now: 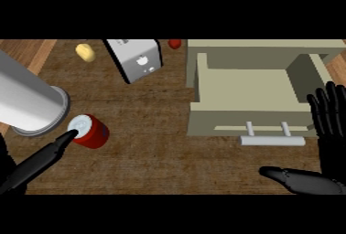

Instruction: Pick up the can, place it into the drawer and close the drawer

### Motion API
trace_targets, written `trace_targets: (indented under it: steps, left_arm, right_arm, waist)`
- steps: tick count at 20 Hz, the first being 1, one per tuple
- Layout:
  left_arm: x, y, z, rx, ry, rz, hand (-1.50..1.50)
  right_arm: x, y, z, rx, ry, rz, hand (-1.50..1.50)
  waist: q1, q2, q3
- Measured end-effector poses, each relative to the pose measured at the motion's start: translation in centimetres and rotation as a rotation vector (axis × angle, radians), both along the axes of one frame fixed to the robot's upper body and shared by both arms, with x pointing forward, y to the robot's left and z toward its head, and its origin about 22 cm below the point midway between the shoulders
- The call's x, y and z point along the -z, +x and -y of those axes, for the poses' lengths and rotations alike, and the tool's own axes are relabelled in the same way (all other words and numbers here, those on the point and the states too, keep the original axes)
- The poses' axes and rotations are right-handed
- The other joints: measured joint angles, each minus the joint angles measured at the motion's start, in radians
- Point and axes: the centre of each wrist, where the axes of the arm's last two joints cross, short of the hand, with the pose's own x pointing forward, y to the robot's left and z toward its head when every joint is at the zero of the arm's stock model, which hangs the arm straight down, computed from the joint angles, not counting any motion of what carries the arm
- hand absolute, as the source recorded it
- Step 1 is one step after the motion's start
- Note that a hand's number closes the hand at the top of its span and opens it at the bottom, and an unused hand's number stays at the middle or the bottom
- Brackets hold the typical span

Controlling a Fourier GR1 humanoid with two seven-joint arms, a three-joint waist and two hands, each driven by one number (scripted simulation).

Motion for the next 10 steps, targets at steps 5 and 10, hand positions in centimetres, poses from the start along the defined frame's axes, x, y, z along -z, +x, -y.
trace_targets:
  steps: [5,10]
  left_arm:
    - [-0.9,-0.5,2.7,-0.126,-0.074,-0.049,-1.50]
    - [-1.5,-0.7,4.7,-0.155,-0.068,-0.067,-1.50]
  right_arm:
    - [0.2,-0.2,0.3,0.031,0.013,-0.063,-1.50]
    - [0.3,0.0,1.3,0.046,0.019,-0.082,-1.50]
  waist:
    - [-0.009,-0.003,0.001]
    - [-0.010,-0.004,0.001]
